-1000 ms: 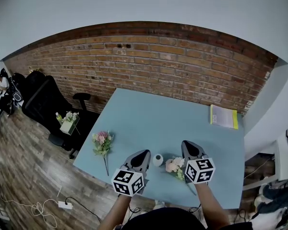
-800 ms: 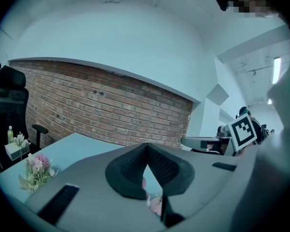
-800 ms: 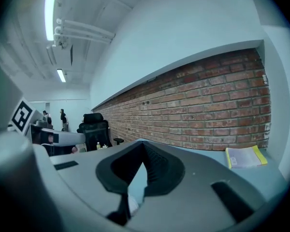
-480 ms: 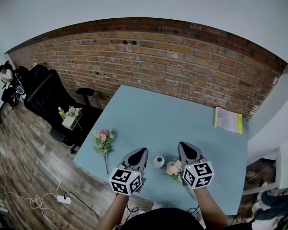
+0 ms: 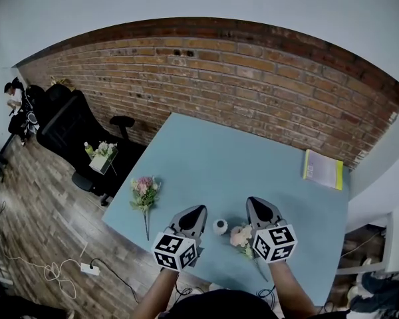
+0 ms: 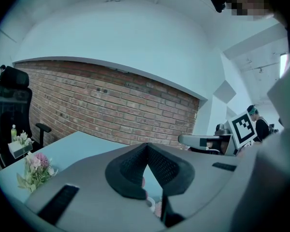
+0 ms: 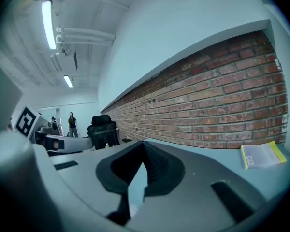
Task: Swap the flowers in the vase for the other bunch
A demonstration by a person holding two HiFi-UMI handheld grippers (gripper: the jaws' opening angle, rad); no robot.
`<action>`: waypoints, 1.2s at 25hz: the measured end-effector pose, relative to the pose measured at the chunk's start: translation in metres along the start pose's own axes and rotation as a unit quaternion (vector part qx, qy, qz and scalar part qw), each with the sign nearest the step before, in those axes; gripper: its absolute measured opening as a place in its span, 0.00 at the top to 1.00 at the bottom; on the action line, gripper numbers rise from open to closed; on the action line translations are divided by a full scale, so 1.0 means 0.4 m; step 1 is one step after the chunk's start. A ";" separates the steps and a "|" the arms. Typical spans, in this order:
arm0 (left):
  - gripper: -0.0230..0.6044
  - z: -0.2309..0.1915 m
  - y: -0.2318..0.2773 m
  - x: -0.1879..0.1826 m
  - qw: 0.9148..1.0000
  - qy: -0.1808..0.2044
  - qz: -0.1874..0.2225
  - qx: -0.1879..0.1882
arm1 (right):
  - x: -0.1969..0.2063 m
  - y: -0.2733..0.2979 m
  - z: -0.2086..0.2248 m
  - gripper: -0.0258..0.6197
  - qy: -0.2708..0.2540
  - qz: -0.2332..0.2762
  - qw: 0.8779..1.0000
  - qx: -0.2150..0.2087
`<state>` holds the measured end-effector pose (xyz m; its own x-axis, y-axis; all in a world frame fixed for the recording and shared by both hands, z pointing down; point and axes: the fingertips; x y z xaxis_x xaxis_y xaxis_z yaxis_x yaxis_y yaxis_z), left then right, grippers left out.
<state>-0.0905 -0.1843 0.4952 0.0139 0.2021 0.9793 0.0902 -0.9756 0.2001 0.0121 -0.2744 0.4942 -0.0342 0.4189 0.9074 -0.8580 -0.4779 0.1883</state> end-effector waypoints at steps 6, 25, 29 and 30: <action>0.96 -0.025 0.007 0.026 0.999 0.000 -0.019 -0.028 | 0.017 0.030 0.017 0.94 0.009 -0.013 1.000 -0.021; 0.96 -0.147 -0.059 0.040 0.998 -0.028 -0.031 -0.043 | 0.032 0.097 -0.065 0.94 0.009 -0.026 0.999 -0.024; 0.96 -0.187 -0.086 0.044 0.998 -0.031 -0.029 -0.038 | 0.040 0.121 -0.107 0.94 0.005 -0.028 0.999 -0.021; 0.96 -0.200 -0.095 0.047 0.998 -0.032 -0.030 -0.038 | 0.043 0.128 -0.120 0.94 0.004 -0.029 0.999 -0.021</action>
<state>-0.1734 -0.1504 0.5086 0.0742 0.2629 0.9620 0.0170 -0.9648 0.2624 -0.0572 -0.2545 0.5015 0.0122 0.4519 0.8920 -0.8791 -0.4202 0.2250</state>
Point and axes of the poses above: the fingertips, and each gripper's own axes: y forward along the fingers, z to its right, x out of its underside, and after that the axes turned 13 degrees about y, right-handed
